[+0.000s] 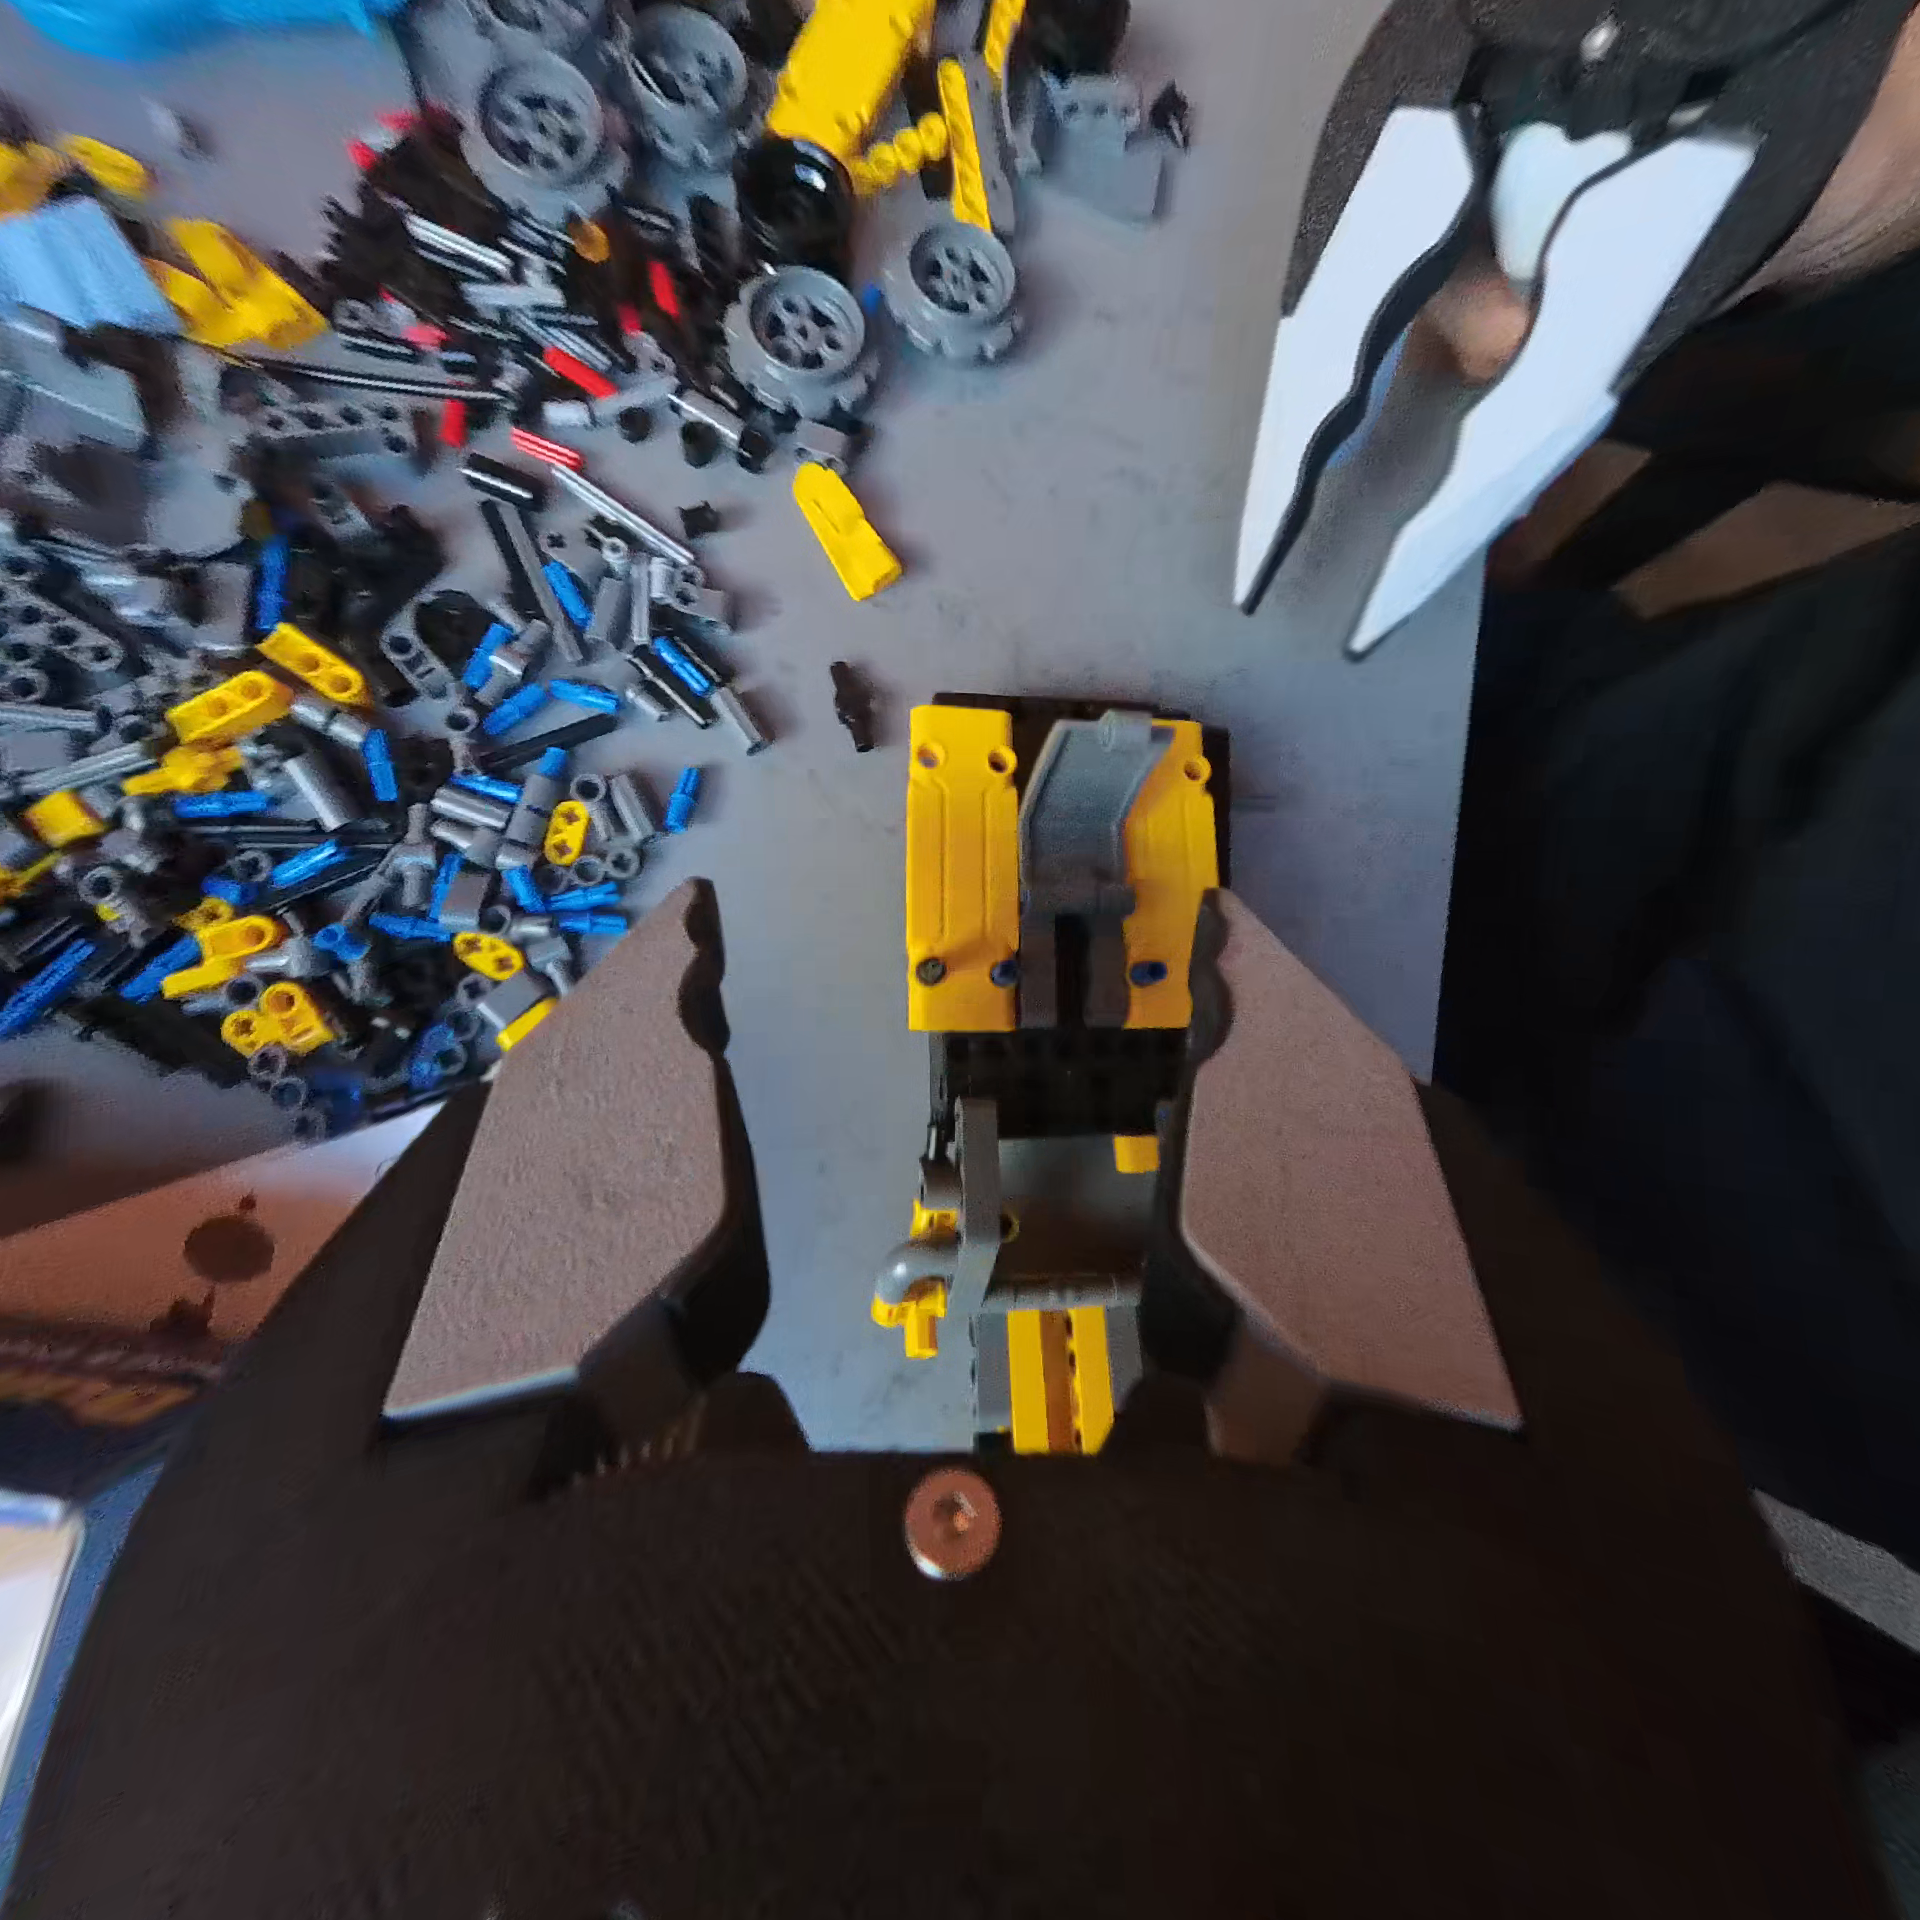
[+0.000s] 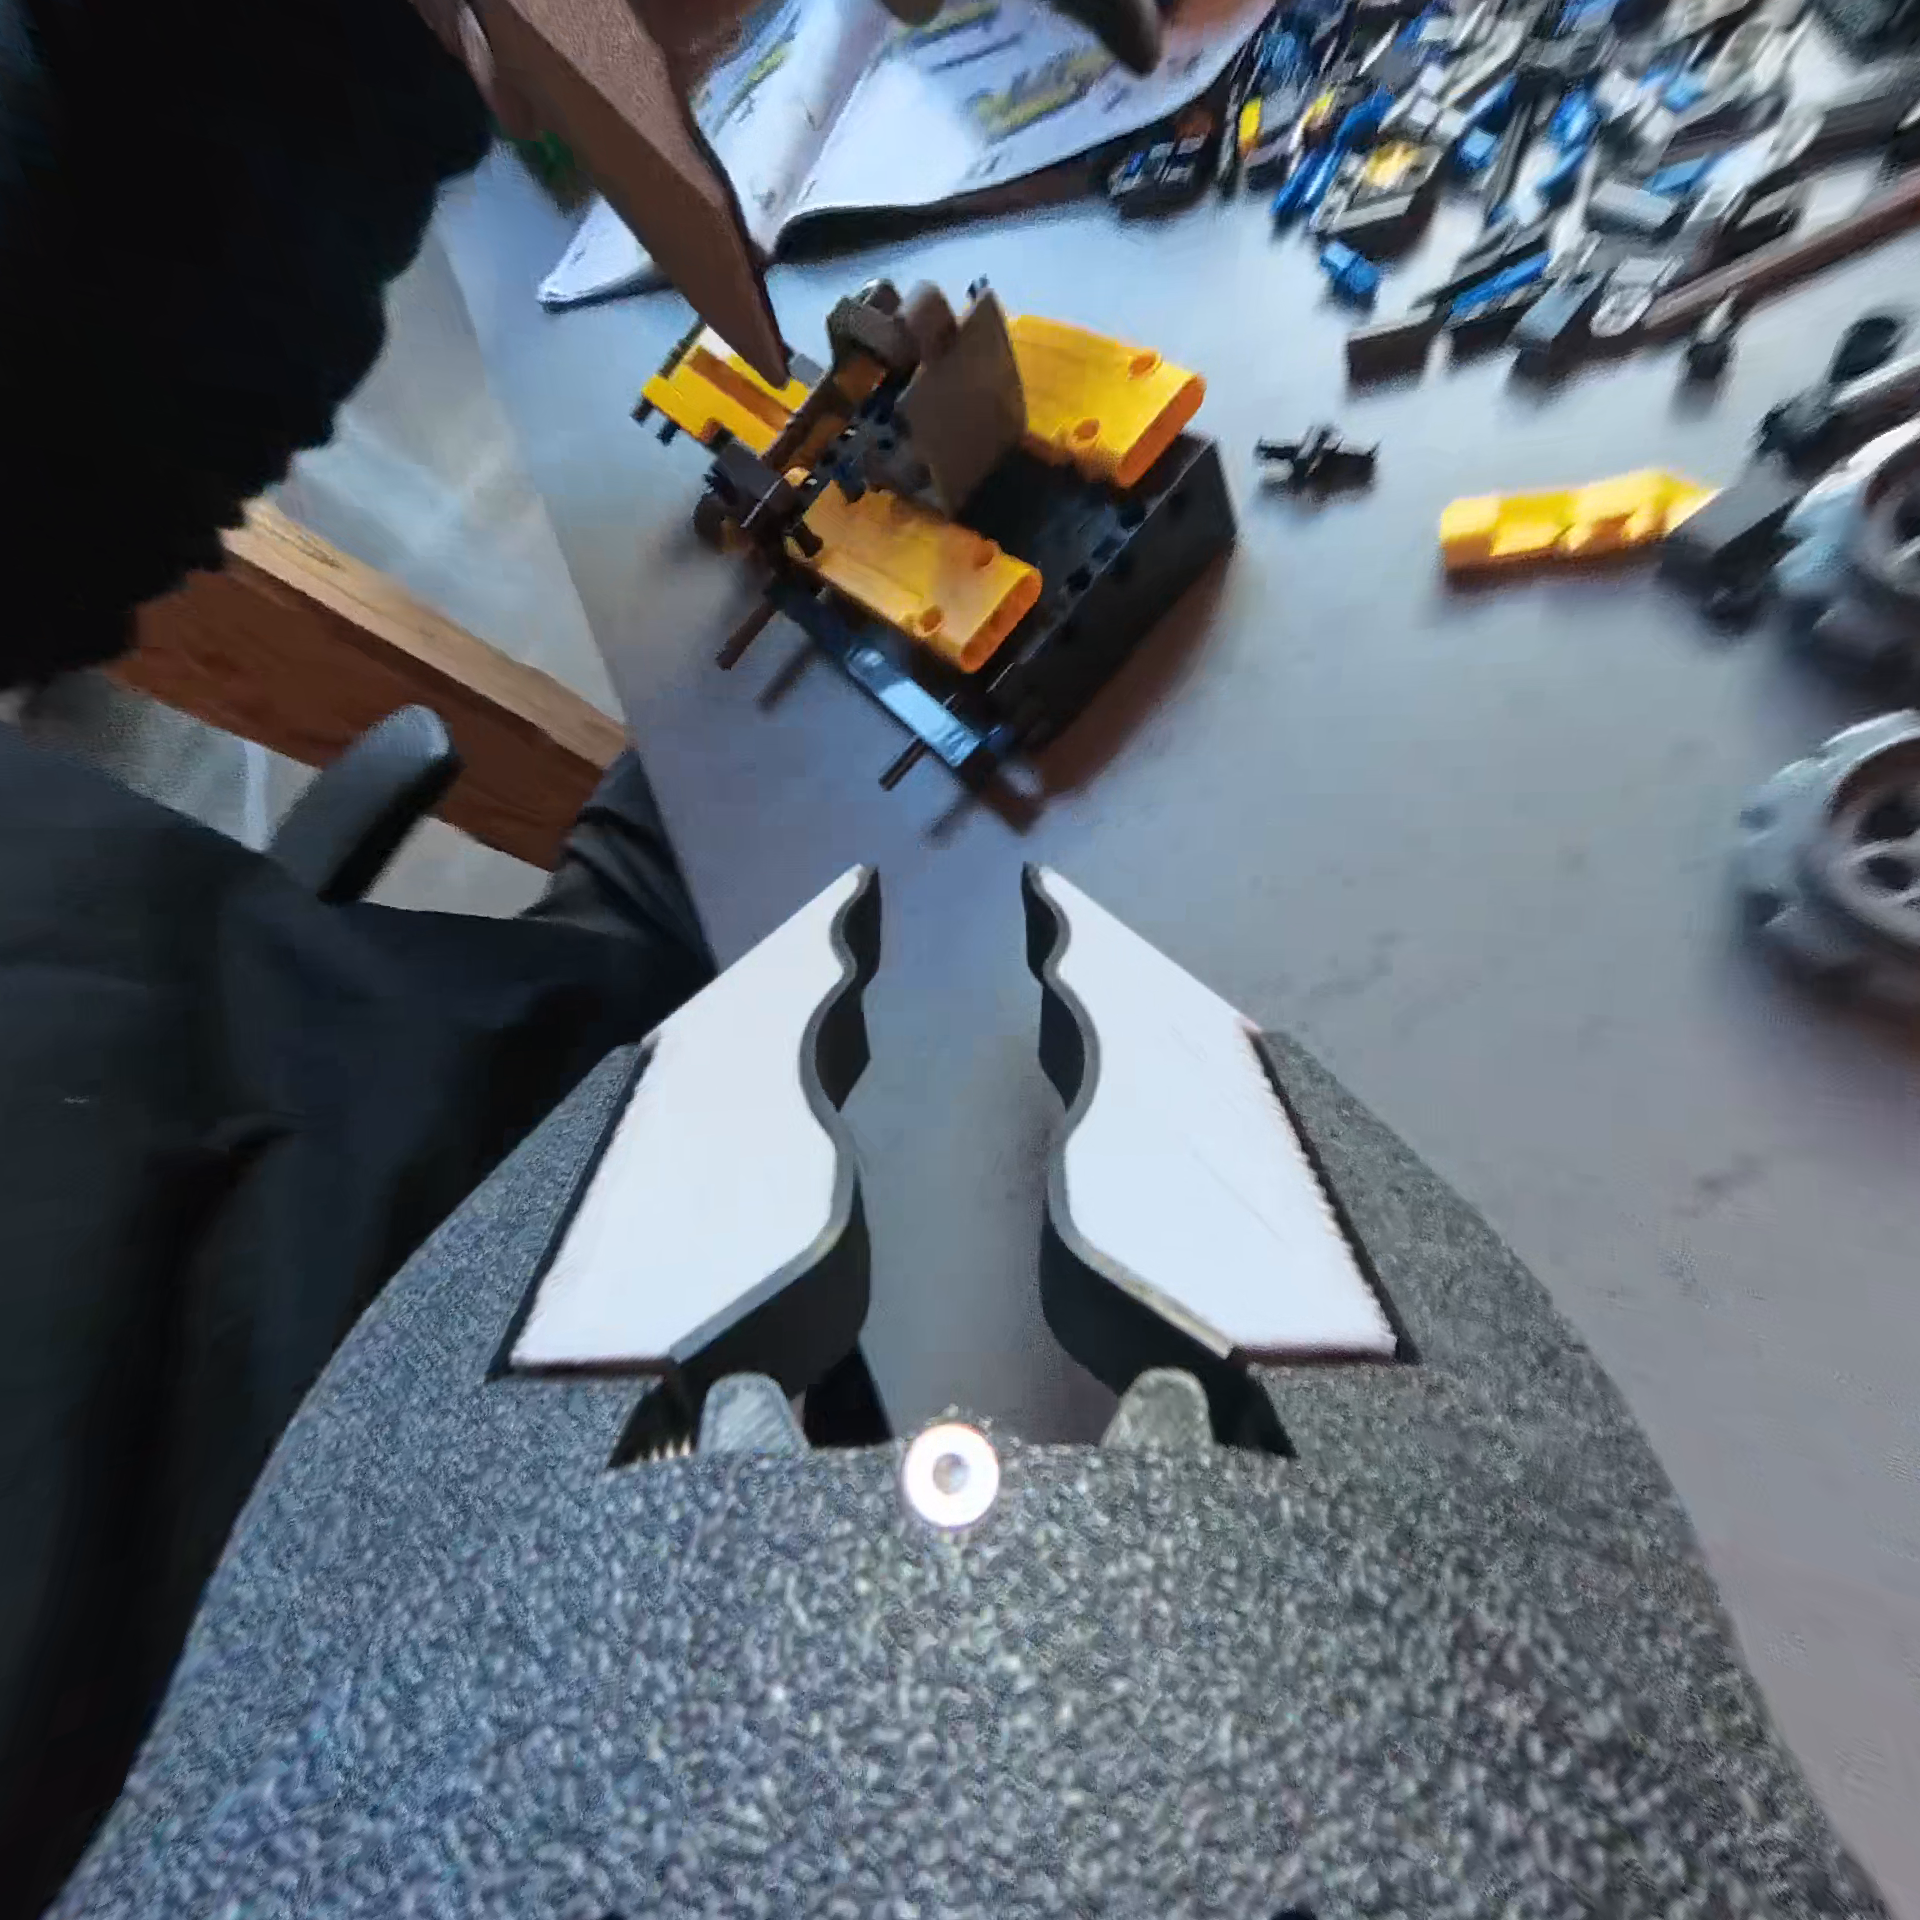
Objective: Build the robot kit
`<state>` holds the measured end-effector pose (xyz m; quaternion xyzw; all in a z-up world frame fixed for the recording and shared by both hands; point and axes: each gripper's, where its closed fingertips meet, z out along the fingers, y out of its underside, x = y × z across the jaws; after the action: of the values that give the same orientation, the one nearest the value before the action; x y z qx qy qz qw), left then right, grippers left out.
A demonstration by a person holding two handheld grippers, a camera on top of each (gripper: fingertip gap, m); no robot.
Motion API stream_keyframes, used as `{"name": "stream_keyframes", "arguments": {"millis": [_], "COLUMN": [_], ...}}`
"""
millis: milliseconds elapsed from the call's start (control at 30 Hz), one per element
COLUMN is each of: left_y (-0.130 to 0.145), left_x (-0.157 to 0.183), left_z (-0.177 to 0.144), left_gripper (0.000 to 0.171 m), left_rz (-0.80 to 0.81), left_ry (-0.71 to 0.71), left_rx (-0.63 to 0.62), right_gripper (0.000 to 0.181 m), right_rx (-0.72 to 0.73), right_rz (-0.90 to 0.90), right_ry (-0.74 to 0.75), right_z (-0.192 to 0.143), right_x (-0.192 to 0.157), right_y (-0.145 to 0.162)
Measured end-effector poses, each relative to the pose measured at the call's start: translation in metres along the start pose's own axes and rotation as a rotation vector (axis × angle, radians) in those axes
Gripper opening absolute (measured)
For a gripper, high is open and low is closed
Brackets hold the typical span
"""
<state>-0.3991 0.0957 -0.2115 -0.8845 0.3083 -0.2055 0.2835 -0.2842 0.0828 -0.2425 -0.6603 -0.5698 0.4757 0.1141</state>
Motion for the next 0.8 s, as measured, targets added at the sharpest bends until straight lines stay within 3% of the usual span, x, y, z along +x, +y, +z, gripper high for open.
{"name": "stream_keyframes", "arguments": {"millis": [100,167,333,467,700,800], "left_y": [0.003,0.015,0.030,0.012,0.014,0.006], "left_x": [0.004,0.003,0.010,0.013,0.023,0.032], "left_z": [0.009,0.015,0.035,0.024,0.022,0.011], "left_gripper": [0.100,0.101,0.112,0.101,0.106,0.104], "left_rz": [0.055,0.100,0.125,0.157,0.190,0.180], "left_ry": [-0.064,-0.153,-0.226,-0.289,-0.362,-0.384], "left_rx": [-0.083,-0.148,-0.229,-0.179,-0.245,-0.218], "right_gripper": [0.031,0.021,0.030,0.035,0.039,0.043], "right_rx": [-0.005,0.009,0.031,0.051,0.100,0.109], "right_rz": [0.067,0.090,0.118,0.106,0.011,-0.079], "right_ry": [-0.027,-0.065,-0.126,-0.145,-0.195,-0.198], "right_z": [0.004,0.006,0.005,-0.001,-0.013,-0.018], "right_x": [0.000,-0.003,-0.006,-0.007,-0.018,-0.025], "right_y": [0.008,0.009,0.004,0.004,-0.001,-0.003]}}
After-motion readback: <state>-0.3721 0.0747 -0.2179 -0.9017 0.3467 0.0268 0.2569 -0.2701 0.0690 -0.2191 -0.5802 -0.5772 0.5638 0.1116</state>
